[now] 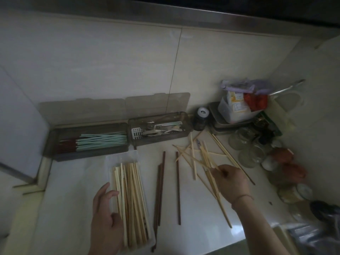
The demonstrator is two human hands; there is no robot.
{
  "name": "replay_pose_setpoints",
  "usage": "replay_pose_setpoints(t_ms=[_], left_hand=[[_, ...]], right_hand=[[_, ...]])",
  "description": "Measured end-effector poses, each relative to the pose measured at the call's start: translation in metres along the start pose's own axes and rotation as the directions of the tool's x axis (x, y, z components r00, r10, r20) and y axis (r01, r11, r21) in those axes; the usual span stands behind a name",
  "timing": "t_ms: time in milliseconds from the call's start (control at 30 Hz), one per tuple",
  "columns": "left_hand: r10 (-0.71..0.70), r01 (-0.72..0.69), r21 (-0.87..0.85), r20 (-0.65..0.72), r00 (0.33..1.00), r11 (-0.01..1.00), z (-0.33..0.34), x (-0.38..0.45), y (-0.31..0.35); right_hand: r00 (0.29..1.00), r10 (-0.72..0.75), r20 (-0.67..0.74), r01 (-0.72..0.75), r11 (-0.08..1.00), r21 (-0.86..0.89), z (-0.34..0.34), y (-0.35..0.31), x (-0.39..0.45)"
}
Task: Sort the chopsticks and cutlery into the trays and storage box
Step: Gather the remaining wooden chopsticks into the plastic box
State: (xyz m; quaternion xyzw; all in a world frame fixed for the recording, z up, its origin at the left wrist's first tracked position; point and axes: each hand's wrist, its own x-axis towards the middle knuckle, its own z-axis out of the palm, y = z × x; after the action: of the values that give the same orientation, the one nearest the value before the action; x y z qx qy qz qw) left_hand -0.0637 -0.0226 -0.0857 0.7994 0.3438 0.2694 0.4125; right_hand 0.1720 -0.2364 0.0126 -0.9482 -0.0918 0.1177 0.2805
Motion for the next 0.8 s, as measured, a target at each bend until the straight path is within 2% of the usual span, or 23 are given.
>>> replay_pose_setpoints(t_ms=[100, 167, 300, 467, 600, 700, 800], left_hand=[[0.000, -0.001, -0.021, -0.009, 1.000, 1.000, 0.002, 0.001, -0.001], [-0.003, 0.002, -0.027, -0.014, 1.000, 1.000, 0.001, 0.001, -0.002], [0.015, -0.015, -0.029, -0.016, 1.000, 0.999, 0.000, 0.000, -0.002], [0.000, 0.000, -0.015, -0.003, 1.000, 1.000, -0.001, 0.000, -0.004], [0.006, -0.006, 0.002, -0.001, 1.000, 1.000, 0.000, 0.000, -0.005], [0.017, -0.017, -0.006, 0.006, 1.000, 1.000, -0.001, 0.000, -0.006], [0.020, -0.020, -0.033, 0.001, 1.000, 0.999, -0.003, 0.001, -0.003]], right_hand=[[0.990, -0.081, 0.118, 0.059, 0.983, 0.173, -0.003, -0.015, -0.020], [0.972, -0.175, 0.159, 0.148, 0.975, 0.164, 0.008, -0.026, -0.031], [0.952, -0.291, 0.099, 0.271, 0.946, 0.180, 0.041, -0.051, -0.051], [0.879, -0.476, 0.015, 0.475, 0.875, -0.091, 0.083, -0.069, -0.072], [0.783, -0.612, 0.109, 0.620, 0.753, -0.222, 0.105, -0.079, -0.084], [0.759, -0.579, 0.296, 0.639, 0.749, -0.174, 0.112, -0.081, -0.095], [0.774, -0.480, 0.413, 0.549, 0.834, -0.058, 0.109, -0.082, -0.094]])
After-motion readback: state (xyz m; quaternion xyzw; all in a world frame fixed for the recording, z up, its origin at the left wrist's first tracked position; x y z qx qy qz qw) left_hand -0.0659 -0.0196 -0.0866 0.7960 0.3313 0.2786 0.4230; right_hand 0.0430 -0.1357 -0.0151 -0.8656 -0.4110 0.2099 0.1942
